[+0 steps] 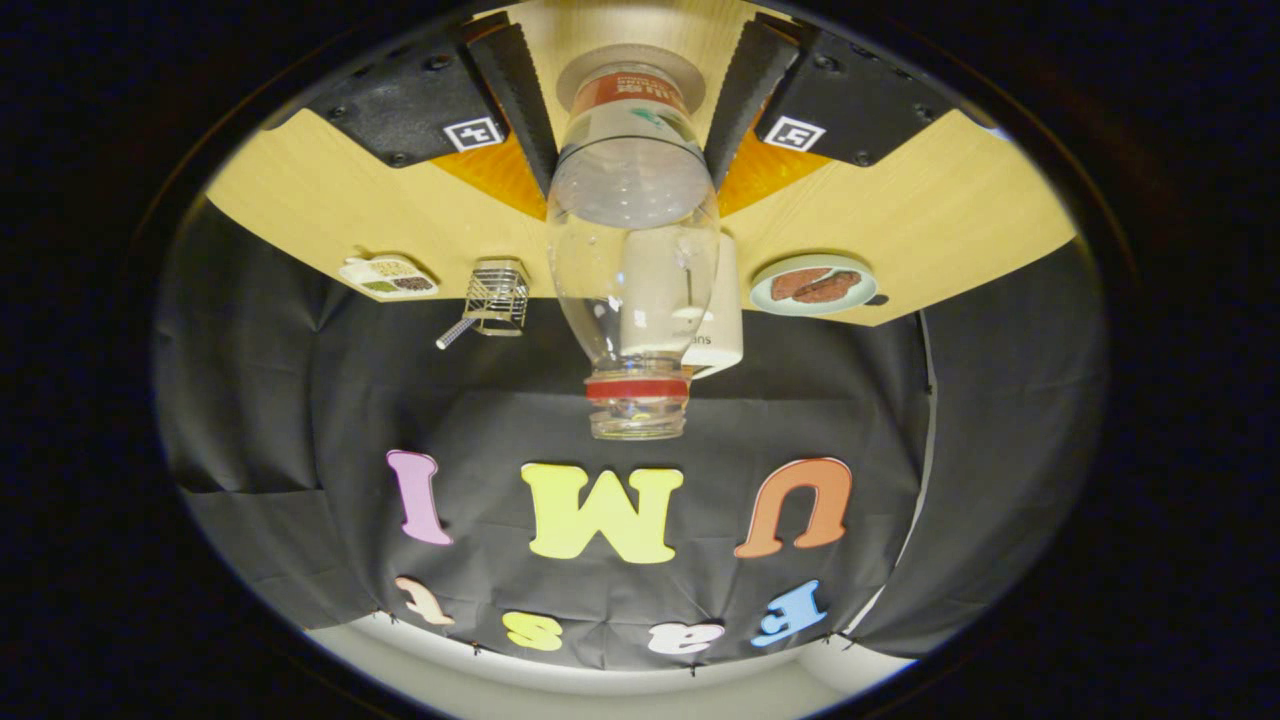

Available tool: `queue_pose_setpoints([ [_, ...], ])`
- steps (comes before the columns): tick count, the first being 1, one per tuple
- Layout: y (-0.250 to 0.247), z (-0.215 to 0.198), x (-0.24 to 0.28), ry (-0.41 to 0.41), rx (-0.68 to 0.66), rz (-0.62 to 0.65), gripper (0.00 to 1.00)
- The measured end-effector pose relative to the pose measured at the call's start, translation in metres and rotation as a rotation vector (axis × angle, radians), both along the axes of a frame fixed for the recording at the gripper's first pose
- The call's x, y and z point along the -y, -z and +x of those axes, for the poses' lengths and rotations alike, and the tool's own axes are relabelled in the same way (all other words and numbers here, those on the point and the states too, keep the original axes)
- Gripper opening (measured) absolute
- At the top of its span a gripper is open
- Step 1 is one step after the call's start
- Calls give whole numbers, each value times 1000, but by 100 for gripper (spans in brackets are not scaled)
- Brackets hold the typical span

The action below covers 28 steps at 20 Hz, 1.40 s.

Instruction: Take the bottle from table, then pour the juice into the cup, finally place the bottle on the coaster

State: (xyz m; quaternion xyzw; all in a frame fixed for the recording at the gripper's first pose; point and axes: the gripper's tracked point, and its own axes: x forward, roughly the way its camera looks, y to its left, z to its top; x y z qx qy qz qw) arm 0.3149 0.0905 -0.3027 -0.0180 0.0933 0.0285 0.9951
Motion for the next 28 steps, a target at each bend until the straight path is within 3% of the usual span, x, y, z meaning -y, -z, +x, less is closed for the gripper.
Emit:
queue_pose_setpoints([
  [4,2,-2,1,16,-5,-1,83],
  [7,-1,-3,3,27,1,-13,99],
  [8,-2,-5,5,36,2,-13,100],
  [19,-60,-29,-7,13,71,17,100],
  [28,-138,-84,-14,37,99,-18,100],
])
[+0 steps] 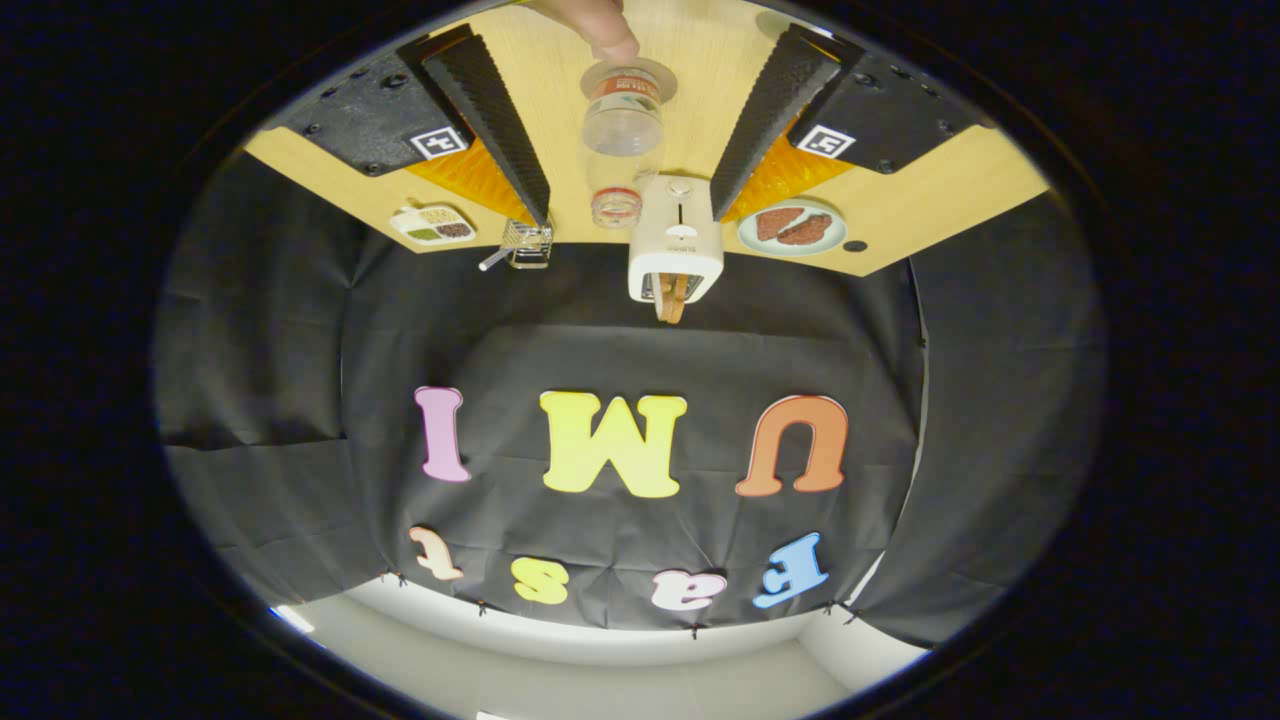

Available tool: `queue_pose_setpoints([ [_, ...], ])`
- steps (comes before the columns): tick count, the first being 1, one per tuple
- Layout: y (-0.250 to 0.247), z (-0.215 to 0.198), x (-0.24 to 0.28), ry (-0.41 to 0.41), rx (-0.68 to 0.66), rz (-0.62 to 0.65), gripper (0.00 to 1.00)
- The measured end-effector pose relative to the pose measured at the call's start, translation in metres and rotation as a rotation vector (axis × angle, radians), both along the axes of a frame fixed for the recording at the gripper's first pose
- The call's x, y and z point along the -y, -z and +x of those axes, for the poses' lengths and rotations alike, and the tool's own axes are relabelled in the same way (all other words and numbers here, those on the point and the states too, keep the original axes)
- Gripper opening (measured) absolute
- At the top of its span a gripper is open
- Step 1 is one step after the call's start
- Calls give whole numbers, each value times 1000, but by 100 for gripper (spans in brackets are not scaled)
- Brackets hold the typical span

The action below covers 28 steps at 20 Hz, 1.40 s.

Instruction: Take the bottle from table, then pour the juice into the cup, finally place the bottle on the coaster

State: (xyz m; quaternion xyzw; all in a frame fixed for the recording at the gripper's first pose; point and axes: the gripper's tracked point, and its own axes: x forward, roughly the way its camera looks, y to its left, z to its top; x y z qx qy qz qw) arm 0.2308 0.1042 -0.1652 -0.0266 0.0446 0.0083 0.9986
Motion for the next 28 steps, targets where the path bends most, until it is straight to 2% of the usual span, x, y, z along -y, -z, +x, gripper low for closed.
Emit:
queue_pose_setpoints([
  [5,-34,-52,1,13,-12,-35,100],
  [13,-109,-147,17,38,48,21,100],
  [18,-132,-200,37,41,66,70,100],
  [23,-151,-239,63,67,124,42,100],
  [28,-156,-262,61,52,159,47,100],
])
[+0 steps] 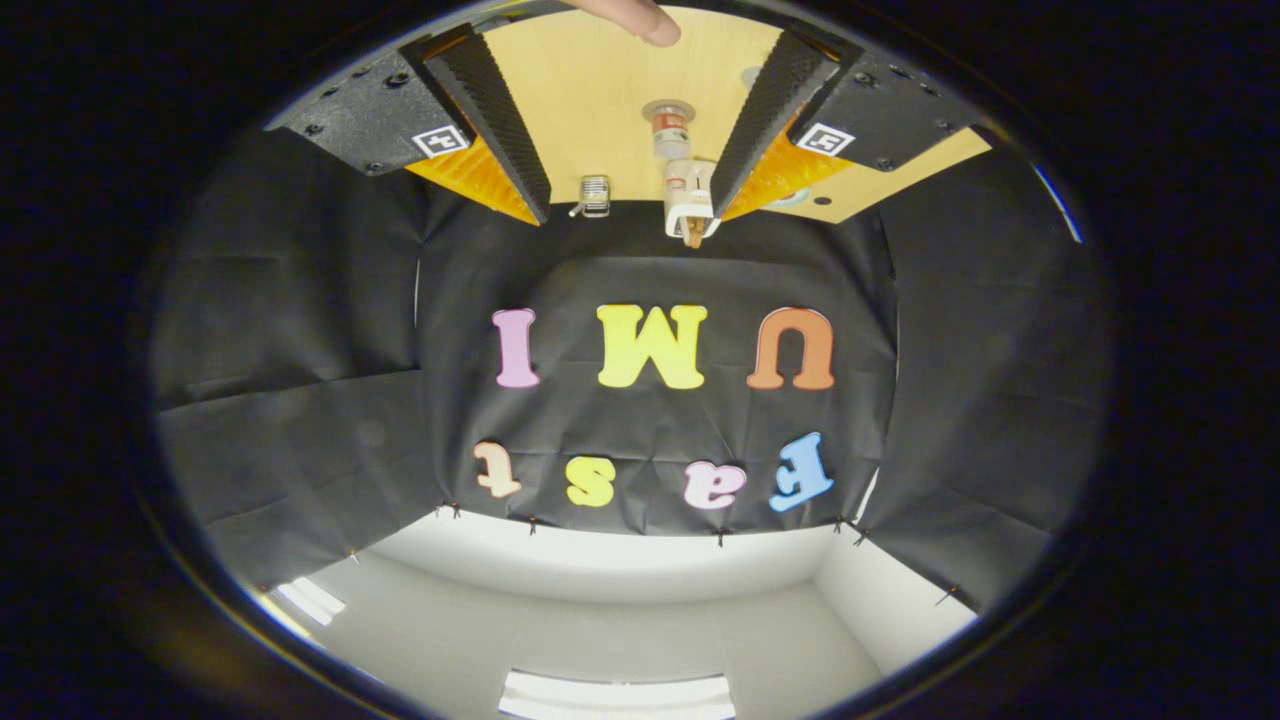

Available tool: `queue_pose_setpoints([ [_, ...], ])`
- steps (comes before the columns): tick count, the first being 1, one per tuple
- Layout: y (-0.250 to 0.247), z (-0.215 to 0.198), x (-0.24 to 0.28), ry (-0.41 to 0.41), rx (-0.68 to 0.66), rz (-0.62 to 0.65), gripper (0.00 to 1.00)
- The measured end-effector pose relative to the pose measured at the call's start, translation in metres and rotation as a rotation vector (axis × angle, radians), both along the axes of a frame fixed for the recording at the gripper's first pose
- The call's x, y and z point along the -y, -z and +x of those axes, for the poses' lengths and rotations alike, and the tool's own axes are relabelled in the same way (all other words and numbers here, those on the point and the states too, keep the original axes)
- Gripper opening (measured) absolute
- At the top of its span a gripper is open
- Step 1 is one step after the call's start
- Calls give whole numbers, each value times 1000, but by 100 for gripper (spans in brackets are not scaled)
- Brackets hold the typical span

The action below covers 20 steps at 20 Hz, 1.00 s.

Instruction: Take the bottle from table, then pour the juice into the cup, finally place the bottle on the coaster

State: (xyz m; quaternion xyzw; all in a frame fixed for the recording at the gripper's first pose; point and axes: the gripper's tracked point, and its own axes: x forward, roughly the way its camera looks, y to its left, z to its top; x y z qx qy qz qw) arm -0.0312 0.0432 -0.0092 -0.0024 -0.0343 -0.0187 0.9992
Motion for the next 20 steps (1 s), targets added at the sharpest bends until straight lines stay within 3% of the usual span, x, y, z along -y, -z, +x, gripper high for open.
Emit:
queue_pose_setpoints([
  [20,16,-14,-6,-21,-12,-12,100],
])
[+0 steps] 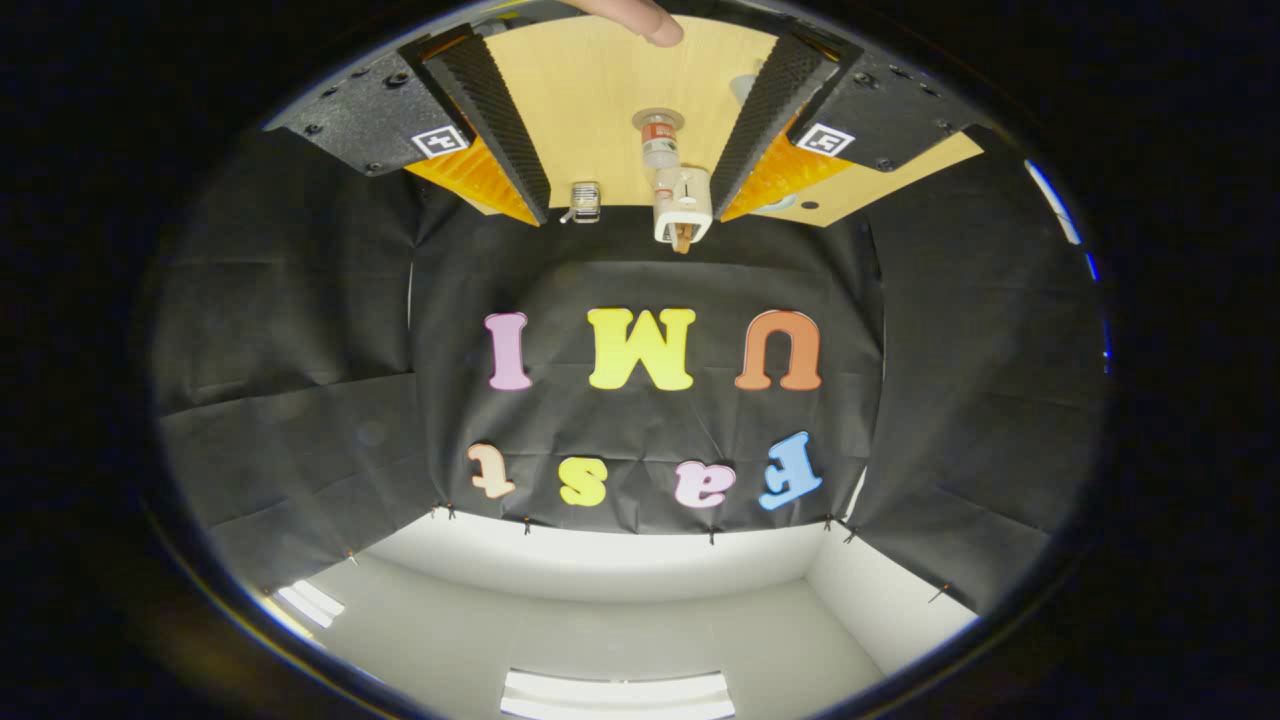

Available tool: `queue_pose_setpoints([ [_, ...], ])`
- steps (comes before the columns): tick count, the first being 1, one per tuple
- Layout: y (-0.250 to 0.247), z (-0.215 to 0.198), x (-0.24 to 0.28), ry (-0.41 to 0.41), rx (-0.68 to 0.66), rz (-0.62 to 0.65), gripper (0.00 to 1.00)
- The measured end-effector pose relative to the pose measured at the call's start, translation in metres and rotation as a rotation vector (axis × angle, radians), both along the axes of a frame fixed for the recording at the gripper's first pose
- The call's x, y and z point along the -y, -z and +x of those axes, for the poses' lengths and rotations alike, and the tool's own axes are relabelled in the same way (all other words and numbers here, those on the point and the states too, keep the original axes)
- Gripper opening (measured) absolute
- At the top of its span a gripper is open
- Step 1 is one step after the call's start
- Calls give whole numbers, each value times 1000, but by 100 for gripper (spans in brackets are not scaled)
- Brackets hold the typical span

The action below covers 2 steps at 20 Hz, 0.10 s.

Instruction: Take the bottle from table, then pour the juice into the cup, finally place the bottle on the coaster

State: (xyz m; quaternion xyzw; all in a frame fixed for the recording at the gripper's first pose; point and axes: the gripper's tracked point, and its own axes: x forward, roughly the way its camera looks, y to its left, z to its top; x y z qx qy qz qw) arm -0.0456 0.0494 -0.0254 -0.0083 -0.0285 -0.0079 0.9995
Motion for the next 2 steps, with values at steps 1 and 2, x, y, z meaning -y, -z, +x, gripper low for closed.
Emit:
queue_pose_setpoints([
  [1,2,1,0,1,-5,2,100],
  [2,2,1,-1,-3,-6,8,100],
])
